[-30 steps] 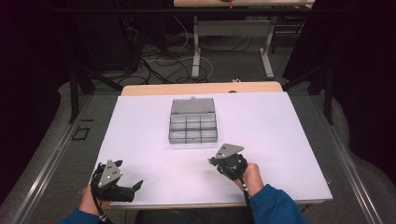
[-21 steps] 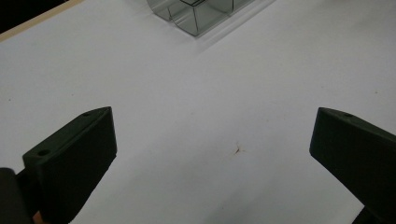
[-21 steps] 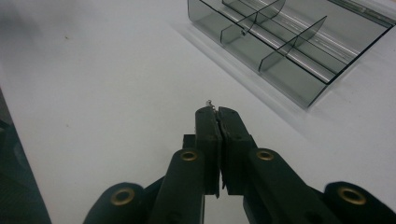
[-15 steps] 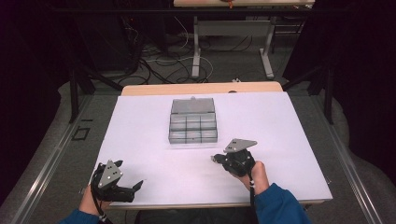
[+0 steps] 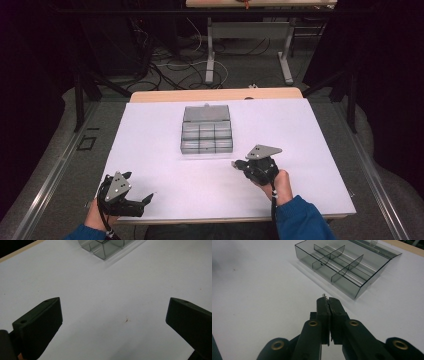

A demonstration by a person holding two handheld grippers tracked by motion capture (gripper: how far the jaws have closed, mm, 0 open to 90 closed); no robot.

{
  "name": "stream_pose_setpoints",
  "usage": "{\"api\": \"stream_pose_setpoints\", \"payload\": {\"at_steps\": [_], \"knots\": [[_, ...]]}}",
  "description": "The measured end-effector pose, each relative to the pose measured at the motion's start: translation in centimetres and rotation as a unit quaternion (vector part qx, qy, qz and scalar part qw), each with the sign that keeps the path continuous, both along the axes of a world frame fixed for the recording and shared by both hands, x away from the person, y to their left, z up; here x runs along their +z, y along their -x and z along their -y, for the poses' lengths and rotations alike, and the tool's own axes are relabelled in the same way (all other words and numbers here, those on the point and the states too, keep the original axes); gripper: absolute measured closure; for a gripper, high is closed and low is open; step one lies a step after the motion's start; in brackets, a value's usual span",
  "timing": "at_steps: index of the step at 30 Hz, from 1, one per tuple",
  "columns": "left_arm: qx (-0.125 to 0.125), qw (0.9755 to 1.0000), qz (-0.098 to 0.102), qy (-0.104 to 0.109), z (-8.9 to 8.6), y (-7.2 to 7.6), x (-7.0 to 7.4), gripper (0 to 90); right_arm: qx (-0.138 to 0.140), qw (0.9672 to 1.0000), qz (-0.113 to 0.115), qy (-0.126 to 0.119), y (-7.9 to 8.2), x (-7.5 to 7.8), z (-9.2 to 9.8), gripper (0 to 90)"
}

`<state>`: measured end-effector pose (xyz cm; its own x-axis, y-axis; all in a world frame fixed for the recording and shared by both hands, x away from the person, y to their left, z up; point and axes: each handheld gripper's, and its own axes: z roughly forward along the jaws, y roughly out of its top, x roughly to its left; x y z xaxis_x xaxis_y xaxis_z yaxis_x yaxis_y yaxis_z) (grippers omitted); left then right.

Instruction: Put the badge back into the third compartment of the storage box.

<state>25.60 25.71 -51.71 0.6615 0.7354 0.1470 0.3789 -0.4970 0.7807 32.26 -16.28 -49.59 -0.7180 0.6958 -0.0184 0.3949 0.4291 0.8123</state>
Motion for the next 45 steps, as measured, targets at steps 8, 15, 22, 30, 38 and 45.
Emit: {"api": "stream_pose_setpoints", "payload": {"at_steps": [8, 15, 22, 30, 38, 45], "knots": [[-0.001, 1.0, -0.001, 0.0, 0.0, 0.0, 0.0, 0.9, -0.014, 0.9998, 0.013, -0.001, -0.6, 0.4, 0.6, 88.1], [-0.001, 1.0, 0.003, -0.005, 0.0, 0.0, 0.0, 0.9, -0.026, 0.9995, 0.019, 0.0, -1.0, 0.6, 0.9, 88.1], [-0.001, 1.0, 0.003, -0.004, 0.0, 0.0, 0.0, 0.9, -0.033, 0.9991, 0.027, 0.002, -1.4, 0.8, 0.9, 88.1], [-0.001, 1.0, 0.002, -0.006, 0.0, 0.0, 0.0, 1.1, -0.039, 0.9985, 0.038, 0.002, -1.8, 1.0, 0.9, 88.1], [0.0, 1.0, 0.0, -0.002, 0.1, 0.0, 0.0, 1.2, -0.042, 0.9981, 0.044, 0.005, -2.3, 1.1, 0.6, 88.1], [-0.004, 1.0, 0.001, -0.004, 0.1, -0.1, 0.0, 1.2, -0.04, 0.9979, 0.051, 0.004, -3.2, 1.3, -0.1, 88.1]]}}
